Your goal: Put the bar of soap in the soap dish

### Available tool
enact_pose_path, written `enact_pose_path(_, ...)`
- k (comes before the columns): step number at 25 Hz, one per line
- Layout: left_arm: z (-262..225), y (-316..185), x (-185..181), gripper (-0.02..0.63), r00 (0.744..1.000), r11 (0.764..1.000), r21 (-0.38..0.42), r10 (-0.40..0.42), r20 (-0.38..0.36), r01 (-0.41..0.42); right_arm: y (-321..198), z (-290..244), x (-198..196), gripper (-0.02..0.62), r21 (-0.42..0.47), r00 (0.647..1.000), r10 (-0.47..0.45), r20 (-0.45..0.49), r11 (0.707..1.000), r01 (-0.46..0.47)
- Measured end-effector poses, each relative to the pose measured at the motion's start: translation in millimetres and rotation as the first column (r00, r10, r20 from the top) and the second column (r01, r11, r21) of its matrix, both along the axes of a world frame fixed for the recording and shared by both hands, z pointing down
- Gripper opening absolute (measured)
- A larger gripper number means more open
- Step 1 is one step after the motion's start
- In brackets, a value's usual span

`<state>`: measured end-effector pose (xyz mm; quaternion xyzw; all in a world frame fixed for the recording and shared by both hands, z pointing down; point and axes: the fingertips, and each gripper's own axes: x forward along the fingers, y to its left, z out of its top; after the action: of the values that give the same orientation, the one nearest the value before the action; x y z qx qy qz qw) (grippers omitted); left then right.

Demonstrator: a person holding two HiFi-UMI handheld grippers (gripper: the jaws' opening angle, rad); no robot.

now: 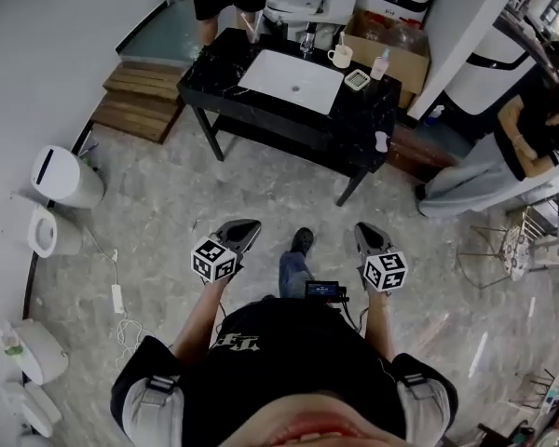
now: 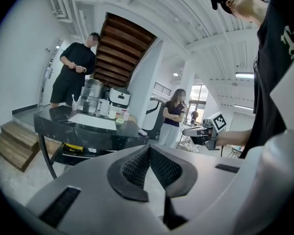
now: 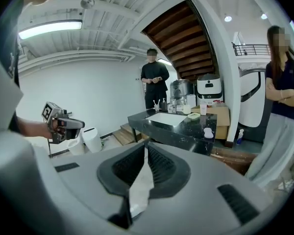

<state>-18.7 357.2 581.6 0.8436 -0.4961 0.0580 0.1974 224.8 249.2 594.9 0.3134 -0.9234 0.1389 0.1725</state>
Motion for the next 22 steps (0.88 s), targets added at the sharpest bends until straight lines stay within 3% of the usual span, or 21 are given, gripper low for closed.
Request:
enact_pose_path(5,-23.9,-103.0,-34.6,0.008,0.999,1.0,0.026,-0.013,0.031,0.012,-117.8,-10.1,-41.4,0.009,0.013,0.999,-0.03,0.018,0.999,0.03)
enact_pose_path(11,-39.0,-197.3,-71.4,0.008,0.991,0.996,0.049,-0.085,0.1,0.081,-225.7,-28.3,-96.9,0.008,0.054,0.992,-0.12,0.033,0.992,0.118)
enact_pose_path(22,-41.8,-310.6,-77.2,0.008,0.989,0.997,0.042,-0.066,0.131,0.061,-327.4,-23.6,-105.0,0.008,0.043,0.993,-0.11,0.045,0.993,0.108)
